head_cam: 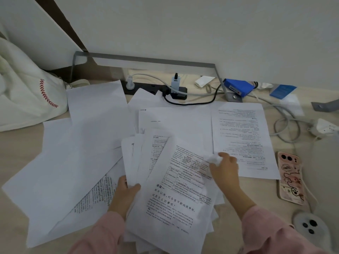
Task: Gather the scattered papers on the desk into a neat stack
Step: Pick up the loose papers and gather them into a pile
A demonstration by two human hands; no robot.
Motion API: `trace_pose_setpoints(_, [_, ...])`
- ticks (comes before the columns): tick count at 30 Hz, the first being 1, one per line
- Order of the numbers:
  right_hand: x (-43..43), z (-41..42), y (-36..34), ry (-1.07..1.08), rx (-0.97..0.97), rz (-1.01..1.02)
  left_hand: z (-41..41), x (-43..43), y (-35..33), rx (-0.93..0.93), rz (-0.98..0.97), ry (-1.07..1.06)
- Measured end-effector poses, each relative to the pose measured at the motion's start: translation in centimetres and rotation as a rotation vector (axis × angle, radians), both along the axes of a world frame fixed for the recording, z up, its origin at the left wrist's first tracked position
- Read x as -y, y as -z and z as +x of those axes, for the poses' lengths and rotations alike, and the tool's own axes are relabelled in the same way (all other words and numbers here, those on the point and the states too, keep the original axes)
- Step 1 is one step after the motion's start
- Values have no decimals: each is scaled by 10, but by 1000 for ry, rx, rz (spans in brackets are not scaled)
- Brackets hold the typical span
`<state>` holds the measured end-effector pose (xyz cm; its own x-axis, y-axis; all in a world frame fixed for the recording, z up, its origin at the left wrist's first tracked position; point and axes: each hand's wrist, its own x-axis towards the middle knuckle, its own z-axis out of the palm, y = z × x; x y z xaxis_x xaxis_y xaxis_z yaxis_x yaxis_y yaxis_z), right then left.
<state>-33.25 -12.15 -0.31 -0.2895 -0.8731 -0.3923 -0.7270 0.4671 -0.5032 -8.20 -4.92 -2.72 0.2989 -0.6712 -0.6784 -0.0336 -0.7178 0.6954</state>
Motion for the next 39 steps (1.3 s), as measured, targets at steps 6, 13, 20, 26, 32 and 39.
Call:
trace_pose_setpoints(6, [-10, -17, 16, 271, 300, 178, -6, 11, 2, 64, -31, 89])
trace_pose_setpoints(13, [-2, -5, 14, 156, 412, 9, -17, 8, -3, 69, -10, 154])
trace_pose_setpoints(20, [22, -22, 11, 137, 385, -88, -20, 8, -3, 25, 40, 117])
trace_pose_setpoints(26, [23, -99, 18, 260, -93, 13, -15, 7, 1, 67, 66, 47])
trace_pose_setpoints(32, [28, -133, 25, 211, -179, 120, -13, 9, 5, 78, 85, 39])
trace_pose_setpoints(39, [28, -133, 34, 315, -198, 171, -12, 13, 9, 90, 113, 31])
